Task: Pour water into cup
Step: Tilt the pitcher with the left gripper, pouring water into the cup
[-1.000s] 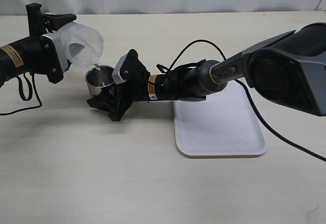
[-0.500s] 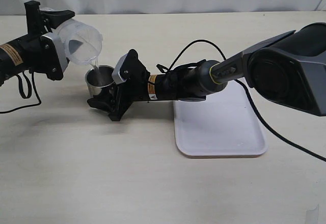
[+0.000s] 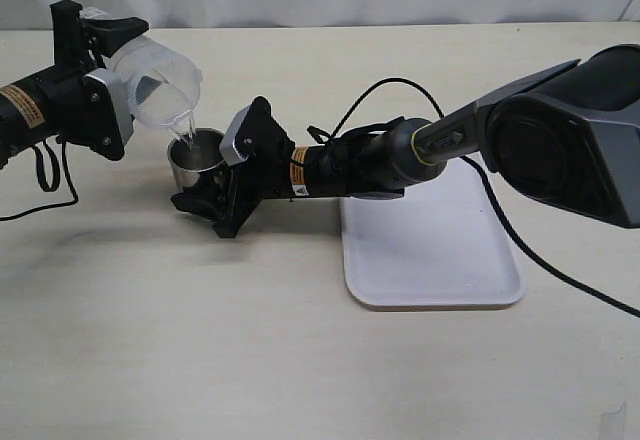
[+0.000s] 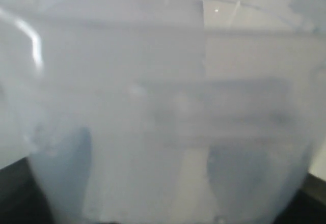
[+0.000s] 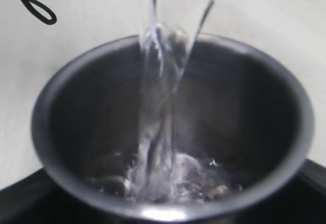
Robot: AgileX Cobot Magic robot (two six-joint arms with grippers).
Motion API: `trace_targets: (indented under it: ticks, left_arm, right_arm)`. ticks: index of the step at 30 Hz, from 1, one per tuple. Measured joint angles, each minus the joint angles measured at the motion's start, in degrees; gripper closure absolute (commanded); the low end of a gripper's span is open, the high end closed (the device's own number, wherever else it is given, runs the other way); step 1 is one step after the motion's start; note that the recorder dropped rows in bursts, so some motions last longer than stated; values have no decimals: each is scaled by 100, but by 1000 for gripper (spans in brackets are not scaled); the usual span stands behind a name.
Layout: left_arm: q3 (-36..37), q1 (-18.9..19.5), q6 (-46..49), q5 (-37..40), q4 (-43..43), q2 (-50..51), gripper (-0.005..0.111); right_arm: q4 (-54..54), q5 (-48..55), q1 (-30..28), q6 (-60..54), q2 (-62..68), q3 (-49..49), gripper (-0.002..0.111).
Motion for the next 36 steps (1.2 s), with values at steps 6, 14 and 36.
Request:
trace_targets:
  ticks: [6, 14, 36]
  left_arm:
    - [0, 0, 45, -10, 0, 0, 107]
    - [0, -11, 192, -45, 0, 0, 107]
    - [-13, -11, 665, -261, -14, 0, 107]
  right_arm:
    - [0, 0, 0, 0, 0, 0, 104]
    - [0, 0, 0, 0, 0, 0, 104]
    - [0, 0, 0, 0, 0, 0, 104]
